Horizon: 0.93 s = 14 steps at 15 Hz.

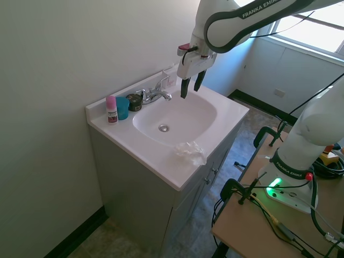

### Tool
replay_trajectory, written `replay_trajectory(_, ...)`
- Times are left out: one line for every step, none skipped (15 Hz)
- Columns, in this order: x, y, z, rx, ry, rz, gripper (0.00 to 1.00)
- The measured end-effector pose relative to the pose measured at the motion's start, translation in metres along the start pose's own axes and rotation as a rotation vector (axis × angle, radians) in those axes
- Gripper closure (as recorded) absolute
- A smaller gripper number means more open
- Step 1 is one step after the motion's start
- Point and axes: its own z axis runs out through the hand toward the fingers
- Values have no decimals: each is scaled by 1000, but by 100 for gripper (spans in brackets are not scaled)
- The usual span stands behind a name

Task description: Throw the tissue in the trash bin

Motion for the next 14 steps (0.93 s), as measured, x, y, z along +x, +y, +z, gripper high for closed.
replay_trajectory(0,0,1,-3,-3,-1,0)
replay_trajectory(-2,1,2,-14,-12,-10,0)
replay_trajectory(-6,-1,4,-27,-18,-25,0)
replay_trajectory(-16,-8,6,-35,-16,-50,0)
replay_trajectory(-33,-19,8,-43,-13,-77,0)
replay_trajectory(-55,-30,12,-57,-8,-106,0)
replay_trajectory(-77,-39,17,-71,-3,-125,0)
replay_trajectory(-97,-44,24,-88,6,-142,0)
replay_trajectory(-111,-45,33,-103,16,-153,0)
replay_trajectory(-123,-45,43,-118,17,-162,0)
replay_trajectory(-134,-45,53,-127,17,-171,0)
replay_trajectory(-143,-45,63,-134,19,-176,0)
replay_trajectory(-152,-44,73,-144,20,-179,0)
replay_trajectory(-160,-42,83,-154,21,-179,0)
